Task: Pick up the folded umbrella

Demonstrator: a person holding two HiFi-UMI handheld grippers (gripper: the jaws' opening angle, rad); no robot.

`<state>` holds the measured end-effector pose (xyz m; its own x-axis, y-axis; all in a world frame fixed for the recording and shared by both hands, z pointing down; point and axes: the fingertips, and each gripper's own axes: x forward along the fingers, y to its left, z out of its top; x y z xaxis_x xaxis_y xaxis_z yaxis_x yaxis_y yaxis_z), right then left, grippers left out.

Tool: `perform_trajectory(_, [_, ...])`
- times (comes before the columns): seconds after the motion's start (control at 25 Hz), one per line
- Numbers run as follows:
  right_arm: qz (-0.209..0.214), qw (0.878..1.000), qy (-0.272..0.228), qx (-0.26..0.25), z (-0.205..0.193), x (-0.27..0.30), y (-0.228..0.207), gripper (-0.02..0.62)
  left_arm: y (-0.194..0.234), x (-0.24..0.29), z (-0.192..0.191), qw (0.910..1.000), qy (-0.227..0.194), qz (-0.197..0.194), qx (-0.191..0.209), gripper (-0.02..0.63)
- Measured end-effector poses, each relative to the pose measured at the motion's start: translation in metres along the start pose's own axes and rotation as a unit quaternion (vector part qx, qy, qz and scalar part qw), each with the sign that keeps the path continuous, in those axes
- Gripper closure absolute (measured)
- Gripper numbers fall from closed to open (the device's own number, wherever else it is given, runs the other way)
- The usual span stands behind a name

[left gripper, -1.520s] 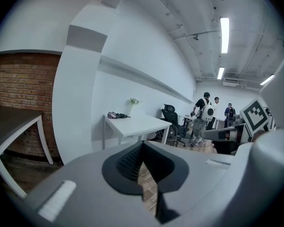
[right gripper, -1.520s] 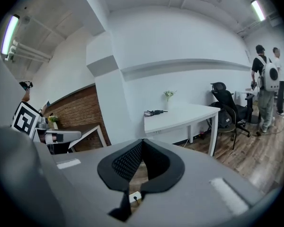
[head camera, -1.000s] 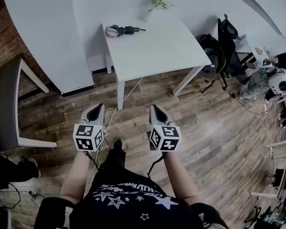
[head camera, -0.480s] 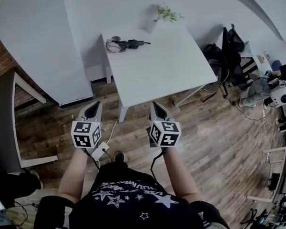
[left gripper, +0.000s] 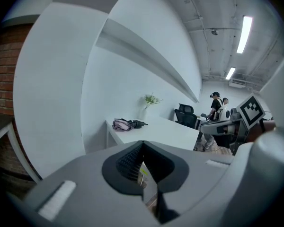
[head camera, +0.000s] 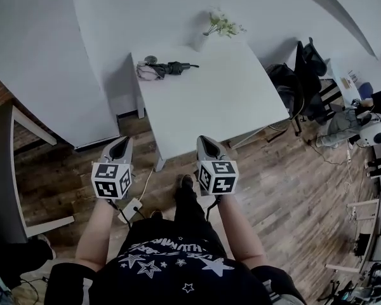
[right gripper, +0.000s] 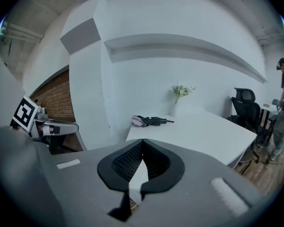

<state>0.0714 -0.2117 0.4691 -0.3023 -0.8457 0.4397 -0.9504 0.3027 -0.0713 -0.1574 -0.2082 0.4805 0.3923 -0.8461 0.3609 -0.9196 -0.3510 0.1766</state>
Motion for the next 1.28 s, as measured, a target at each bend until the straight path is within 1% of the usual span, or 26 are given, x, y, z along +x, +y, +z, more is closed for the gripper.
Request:
perform_trajectory(0.28, [0.035,0.999,0.002,-0.021,0.022,0.062,-0.017,0.578,0.017,0.03,0.011,0.9993,-0.001,0.038,-0.003,0.603])
perform_trajectory(0.4, [0.059,0.998,0.016,-0.034,0.029,0.097,-0.023,0.578,0.026,0.046,0.02,0.998,0.001,0.062,-0.013,0.603])
perform_trajectory(0.56, [0.092,0.994,0.041,-0.051,0.047,0.145,-0.041,0.578,0.031,0.077,0.041,0.9956,-0.003,0.09,-0.024,0.603])
perform_trajectory(0.64, [0.106,0.991,0.049,-0.062,0.057,0.166,-0.048,0.577,0.033,0.091,0.05,0.9945,-0.004,0.102,-0.027,0.603])
perform_trajectory(0.76, [0.126,0.986,0.058,-0.092,0.07,0.194,-0.055,0.577,0.037,0.107,0.057,0.9923,-0.006,0.119,-0.034,0.603])
perform_trajectory(0.92, [0.163,0.975,0.067,-0.139,0.083,0.227,-0.055,0.577,0.043,0.124,0.065,0.9897,-0.007,0.136,-0.045,0.603])
perform_trajectory(0.96, [0.173,0.971,0.066,-0.153,0.087,0.234,-0.053,0.565,0.044,0.128,0.067,0.9891,-0.008,0.139,-0.046,0.603])
perform_trajectory(1.12, [0.203,0.953,0.069,-0.214,0.098,0.265,-0.052,0.475,0.052,0.146,0.071,0.9867,-0.003,0.155,-0.048,0.603])
perform_trajectory(1.2, [0.219,0.941,0.076,-0.247,0.1,0.282,-0.051,0.412,0.057,0.153,0.073,0.9852,-0.002,0.164,-0.052,0.603])
perform_trajectory(1.28, [0.237,0.925,0.083,-0.286,0.1,0.297,-0.048,0.326,0.062,0.158,0.074,0.9837,-0.001,0.171,-0.055,0.603])
